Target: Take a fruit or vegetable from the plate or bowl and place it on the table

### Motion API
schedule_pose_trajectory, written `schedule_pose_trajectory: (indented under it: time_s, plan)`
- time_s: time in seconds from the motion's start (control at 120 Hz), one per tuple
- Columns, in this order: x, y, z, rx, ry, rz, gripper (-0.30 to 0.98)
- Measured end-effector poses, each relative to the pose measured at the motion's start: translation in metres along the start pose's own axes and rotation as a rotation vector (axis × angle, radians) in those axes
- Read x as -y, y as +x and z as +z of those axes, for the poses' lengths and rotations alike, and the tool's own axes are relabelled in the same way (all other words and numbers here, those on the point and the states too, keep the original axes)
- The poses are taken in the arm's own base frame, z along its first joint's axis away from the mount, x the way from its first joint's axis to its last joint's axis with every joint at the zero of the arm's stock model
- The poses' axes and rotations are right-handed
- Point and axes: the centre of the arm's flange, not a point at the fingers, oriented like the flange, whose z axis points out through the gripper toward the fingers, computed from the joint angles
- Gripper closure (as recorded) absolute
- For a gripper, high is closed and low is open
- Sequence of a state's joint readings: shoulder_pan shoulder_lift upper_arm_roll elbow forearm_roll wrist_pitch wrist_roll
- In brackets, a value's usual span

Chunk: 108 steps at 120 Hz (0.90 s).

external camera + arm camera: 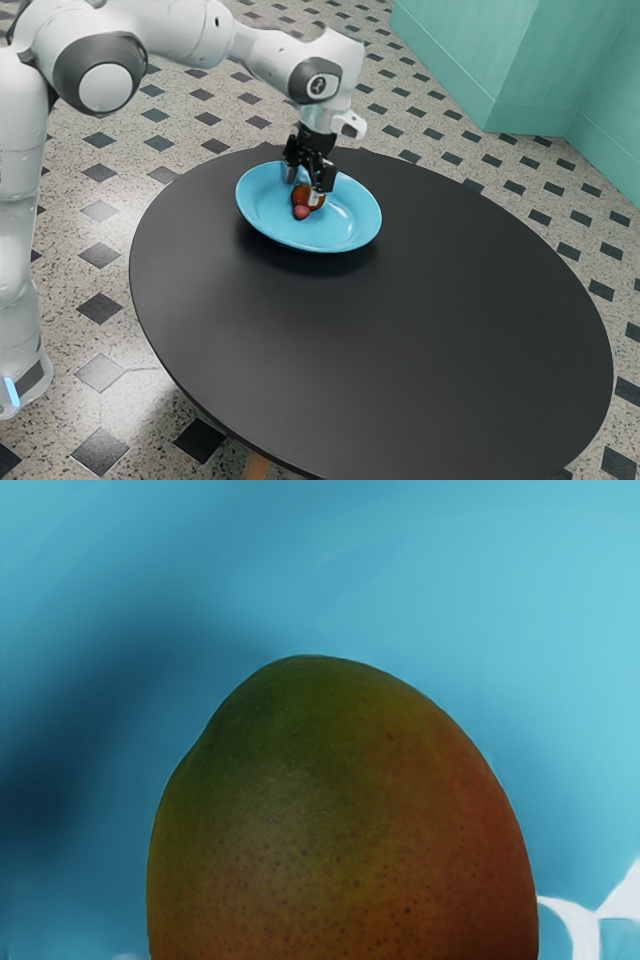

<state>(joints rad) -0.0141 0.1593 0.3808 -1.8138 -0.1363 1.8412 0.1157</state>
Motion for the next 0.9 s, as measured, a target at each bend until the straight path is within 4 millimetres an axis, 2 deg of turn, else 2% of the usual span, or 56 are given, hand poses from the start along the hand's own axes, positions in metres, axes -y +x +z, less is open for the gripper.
schedule_pose_trajectory:
  time_s: [0.167, 0.417, 0.483, 0.658, 0.717, 0.783, 0.9]
  plan:
    - [-0.004, 0.004, 0.007, 0.001, -0.006, 0.001, 0.04]
    - [-0.007, 0.009, 0.015, -0.002, -0.005, 0.002, 0.35]
    - [-0.008, 0.008, 0.010, -0.014, -0.005, 0.003, 0.38]
    - [-0.018, -0.001, -0.024, -0.075, -0.018, 0.026, 0.42]
    - [-0.033, -0.002, -0.032, -0.091, -0.017, 0.051, 0.42]
    - [-0.059, -0.001, -0.043, -0.113, -0.014, 0.095, 0.44]
    - [-0.130, 0.001, -0.060, -0.154, -0.012, 0.207, 0.39]
